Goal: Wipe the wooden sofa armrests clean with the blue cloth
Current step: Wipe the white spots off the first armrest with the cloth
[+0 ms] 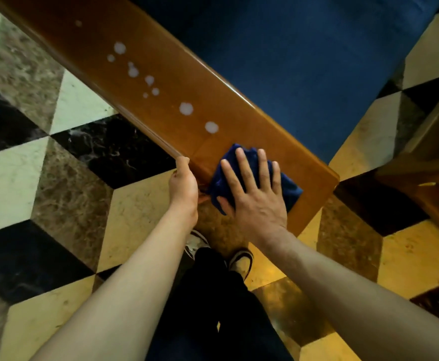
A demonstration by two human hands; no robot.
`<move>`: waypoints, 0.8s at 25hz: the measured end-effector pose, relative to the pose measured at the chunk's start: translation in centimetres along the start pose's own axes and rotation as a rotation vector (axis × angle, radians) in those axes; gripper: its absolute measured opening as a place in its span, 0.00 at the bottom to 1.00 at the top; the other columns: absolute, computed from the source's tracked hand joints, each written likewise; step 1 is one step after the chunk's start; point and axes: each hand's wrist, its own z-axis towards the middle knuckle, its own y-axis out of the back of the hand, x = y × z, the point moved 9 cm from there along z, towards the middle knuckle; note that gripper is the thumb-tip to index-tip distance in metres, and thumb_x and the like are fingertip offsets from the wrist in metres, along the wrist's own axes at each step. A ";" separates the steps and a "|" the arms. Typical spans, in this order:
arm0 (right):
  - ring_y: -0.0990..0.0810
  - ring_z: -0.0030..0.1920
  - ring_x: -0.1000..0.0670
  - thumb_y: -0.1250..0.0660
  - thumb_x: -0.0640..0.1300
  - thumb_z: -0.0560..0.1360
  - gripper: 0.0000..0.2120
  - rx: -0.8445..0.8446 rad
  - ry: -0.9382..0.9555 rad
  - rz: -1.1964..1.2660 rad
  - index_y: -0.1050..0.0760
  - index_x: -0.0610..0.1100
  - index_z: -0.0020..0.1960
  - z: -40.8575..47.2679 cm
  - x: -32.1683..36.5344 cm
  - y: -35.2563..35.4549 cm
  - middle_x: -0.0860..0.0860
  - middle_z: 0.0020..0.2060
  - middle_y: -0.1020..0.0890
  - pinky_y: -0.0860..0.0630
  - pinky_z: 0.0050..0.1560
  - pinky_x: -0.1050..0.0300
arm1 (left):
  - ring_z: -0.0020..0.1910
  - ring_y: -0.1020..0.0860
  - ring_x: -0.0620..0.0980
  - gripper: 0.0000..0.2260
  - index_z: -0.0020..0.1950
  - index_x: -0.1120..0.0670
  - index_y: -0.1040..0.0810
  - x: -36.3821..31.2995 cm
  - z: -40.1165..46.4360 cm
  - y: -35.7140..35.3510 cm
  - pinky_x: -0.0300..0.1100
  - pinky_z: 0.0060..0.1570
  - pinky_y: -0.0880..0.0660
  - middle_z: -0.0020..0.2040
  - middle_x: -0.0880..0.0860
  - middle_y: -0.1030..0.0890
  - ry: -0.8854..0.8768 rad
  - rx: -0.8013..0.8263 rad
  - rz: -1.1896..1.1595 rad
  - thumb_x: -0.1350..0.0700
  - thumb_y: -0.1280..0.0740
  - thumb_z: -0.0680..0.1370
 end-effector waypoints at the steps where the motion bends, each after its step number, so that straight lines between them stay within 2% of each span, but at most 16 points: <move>1: 0.55 0.82 0.34 0.45 0.62 0.83 0.34 -0.009 0.063 -0.019 0.52 0.53 0.84 -0.6 0.3 -0.1 0.45 0.84 0.49 0.51 0.79 0.32 | 0.49 0.15 0.58 0.19 0.52 0.51 0.19 0.2 0.0 0.0 0.49 0.42 0.19 0.49 0.56 0.12 0.004 -0.007 0.003 0.40 0.43 0.78; 4: 0.53 0.83 0.37 0.40 0.56 0.83 0.34 -0.032 0.083 -0.035 0.54 0.55 0.83 -4.5 -0.7 -0.4 0.47 0.84 0.49 0.49 0.80 0.35 | 0.45 0.13 0.57 0.23 0.53 0.50 0.20 1.0 -0.5 -0.2 0.46 0.38 0.18 0.47 0.55 0.11 0.013 -0.005 0.031 0.34 0.45 0.78; 6: 0.51 0.83 0.38 0.41 0.56 0.84 0.32 -0.047 0.007 -0.028 0.51 0.56 0.83 -7.2 -3.0 -0.5 0.48 0.83 0.47 0.46 0.80 0.36 | 0.50 0.15 0.57 0.29 0.60 0.50 0.23 1.7 -0.9 -0.5 0.49 0.45 0.19 0.54 0.56 0.14 0.040 -0.008 0.056 0.29 0.47 0.78; 8: 0.52 0.83 0.40 0.42 0.61 0.83 0.32 -0.012 -0.008 0.011 0.49 0.56 0.83 -8.9 -4.8 -0.5 0.48 0.83 0.47 0.45 0.80 0.36 | 0.54 0.18 0.58 0.33 0.69 0.48 0.28 2.4 -1.6 -0.8 0.52 0.51 0.20 0.58 0.56 0.17 0.097 -0.010 0.007 0.26 0.48 0.77; 9: 0.54 0.83 0.40 0.44 0.63 0.82 0.33 0.015 0.002 0.028 0.49 0.56 0.83 -9.0 -5.3 -0.5 0.49 0.84 0.48 0.46 0.80 0.37 | 0.54 0.18 0.58 0.33 0.68 0.48 0.28 2.4 -1.8 -0.8 0.52 0.49 0.20 0.58 0.56 0.17 0.123 -0.014 -0.023 0.26 0.47 0.76; 11: 0.56 0.83 0.42 0.47 0.68 0.80 0.35 0.046 -0.018 0.047 0.50 0.57 0.83 -7.7 -6.0 -0.4 0.50 0.84 0.51 0.48 0.80 0.37 | 0.52 0.17 0.58 0.30 0.61 0.50 0.25 2.0 -1.7 -0.3 0.51 0.45 0.21 0.56 0.55 0.16 0.135 -0.018 -0.043 0.27 0.44 0.76; 13: 0.57 0.83 0.42 0.49 0.72 0.78 0.37 0.044 -0.114 0.061 0.51 0.59 0.83 -4.9 -7.0 -0.1 0.52 0.84 0.52 0.51 0.81 0.38 | 0.49 0.16 0.56 0.21 0.53 0.49 0.23 1.0 -1.0 0.9 0.50 0.44 0.22 0.52 0.54 0.15 0.100 -0.039 -0.027 0.32 0.39 0.78; 15: 0.53 0.82 0.39 0.51 0.75 0.77 0.38 0.039 -0.205 0.081 0.52 0.60 0.82 -1.0 -8.2 0.9 0.52 0.84 0.50 0.51 0.80 0.37 | 0.44 0.15 0.53 0.13 0.53 0.52 0.22 -0.9 -0.2 2.4 0.49 0.41 0.21 0.49 0.54 0.14 0.043 -0.079 -0.005 0.43 0.33 0.77; 16: 0.48 0.81 0.37 0.52 0.75 0.77 0.38 0.040 -0.251 0.093 0.51 0.60 0.82 1.5 -8.5 1.2 0.51 0.83 0.47 0.48 0.78 0.36 | 0.43 0.15 0.53 0.11 0.55 0.56 0.22 -2.2 0.6 3.1 0.48 0.41 0.20 0.49 0.55 0.15 0.019 -0.093 -0.019 0.51 0.33 0.76; 18: 0.34 0.73 0.36 0.52 0.76 0.76 0.37 0.068 -0.345 0.115 0.48 0.60 0.80 6.3 -9.1 1.8 0.48 0.78 0.36 0.38 0.71 0.35 | 0.43 0.17 0.56 0.14 0.56 0.60 0.24 -4.7 2.1 4.1 0.52 0.45 0.19 0.49 0.59 0.18 -0.009 -0.125 -0.060 0.63 0.37 0.71; 20: 0.25 0.65 0.37 0.51 0.76 0.75 0.35 0.110 -0.391 0.197 0.39 0.59 0.75 11.0 -9.3 2.0 0.48 0.70 0.25 0.30 0.62 0.39 | 0.45 0.19 0.59 0.11 0.49 0.58 0.25 -7.2 3.8 4.8 0.54 0.49 0.20 0.46 0.59 0.20 -0.022 -0.109 -0.070 0.64 0.40 0.69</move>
